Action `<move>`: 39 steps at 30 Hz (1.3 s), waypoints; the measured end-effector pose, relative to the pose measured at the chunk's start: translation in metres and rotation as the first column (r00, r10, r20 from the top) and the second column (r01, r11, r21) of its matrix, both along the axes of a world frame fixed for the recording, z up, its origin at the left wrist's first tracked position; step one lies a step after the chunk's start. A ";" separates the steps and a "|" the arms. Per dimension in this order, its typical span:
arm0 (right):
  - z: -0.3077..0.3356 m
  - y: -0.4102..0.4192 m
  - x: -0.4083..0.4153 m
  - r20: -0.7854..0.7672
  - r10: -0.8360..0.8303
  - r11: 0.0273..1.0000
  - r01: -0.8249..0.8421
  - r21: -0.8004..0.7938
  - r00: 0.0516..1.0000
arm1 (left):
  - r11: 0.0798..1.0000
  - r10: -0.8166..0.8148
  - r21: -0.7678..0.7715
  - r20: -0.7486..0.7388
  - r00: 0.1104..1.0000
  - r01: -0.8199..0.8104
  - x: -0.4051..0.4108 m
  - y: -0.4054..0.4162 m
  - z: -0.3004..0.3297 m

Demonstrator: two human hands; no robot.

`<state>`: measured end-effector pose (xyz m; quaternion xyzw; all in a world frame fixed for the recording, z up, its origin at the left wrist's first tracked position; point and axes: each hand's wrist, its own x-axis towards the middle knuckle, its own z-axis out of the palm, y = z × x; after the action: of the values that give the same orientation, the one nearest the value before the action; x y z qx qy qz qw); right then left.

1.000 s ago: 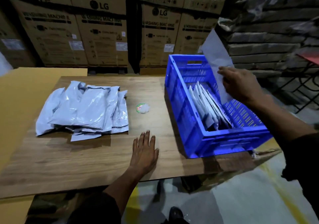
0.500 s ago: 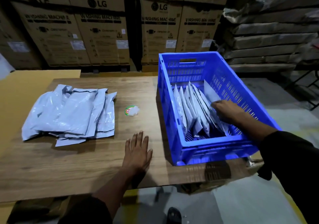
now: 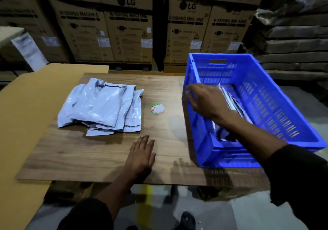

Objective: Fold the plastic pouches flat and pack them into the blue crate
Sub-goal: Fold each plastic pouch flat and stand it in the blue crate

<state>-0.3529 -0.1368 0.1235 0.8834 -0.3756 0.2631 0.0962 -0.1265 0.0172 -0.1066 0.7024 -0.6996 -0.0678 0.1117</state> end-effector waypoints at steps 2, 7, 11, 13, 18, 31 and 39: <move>-0.004 0.017 0.052 0.020 0.075 0.994 -0.077 0.079 0.997 | 0.999 0.029 0.023 -0.004 1.000 -0.029 0.019 0.008 0.002; -0.061 0.050 0.153 -0.171 0.149 0.932 -0.081 0.353 0.974 | 0.992 0.116 0.052 0.029 0.993 -0.118 0.074 0.035 0.001; -0.099 0.064 0.225 -0.076 0.167 0.850 -0.104 0.517 0.983 | 0.985 0.172 -0.001 0.047 0.984 -0.172 0.110 0.053 -0.003; -0.108 0.068 0.259 -0.080 0.154 0.841 -0.088 0.533 0.985 | 0.984 0.173 -0.043 0.074 0.982 -0.170 0.121 0.055 -0.007; -0.126 0.063 0.311 -0.206 0.173 0.827 -0.029 0.561 0.963 | 0.980 0.178 -0.110 0.092 0.980 -0.167 0.125 0.054 -0.011; -0.127 0.043 0.264 -0.268 0.193 0.896 -0.058 0.441 0.944 | 0.911 0.276 -0.326 0.032 0.961 -0.251 0.123 0.058 -0.014; -0.170 0.110 0.119 -0.169 0.450 0.888 -0.421 0.184 0.877 | 0.854 0.144 -0.518 0.147 0.979 -0.048 0.114 0.065 0.007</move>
<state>-0.2337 -0.0265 -0.0465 0.9723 -0.1724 0.1575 0.0100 -0.0123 0.0827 -0.0999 0.6848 -0.6637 0.1900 0.2336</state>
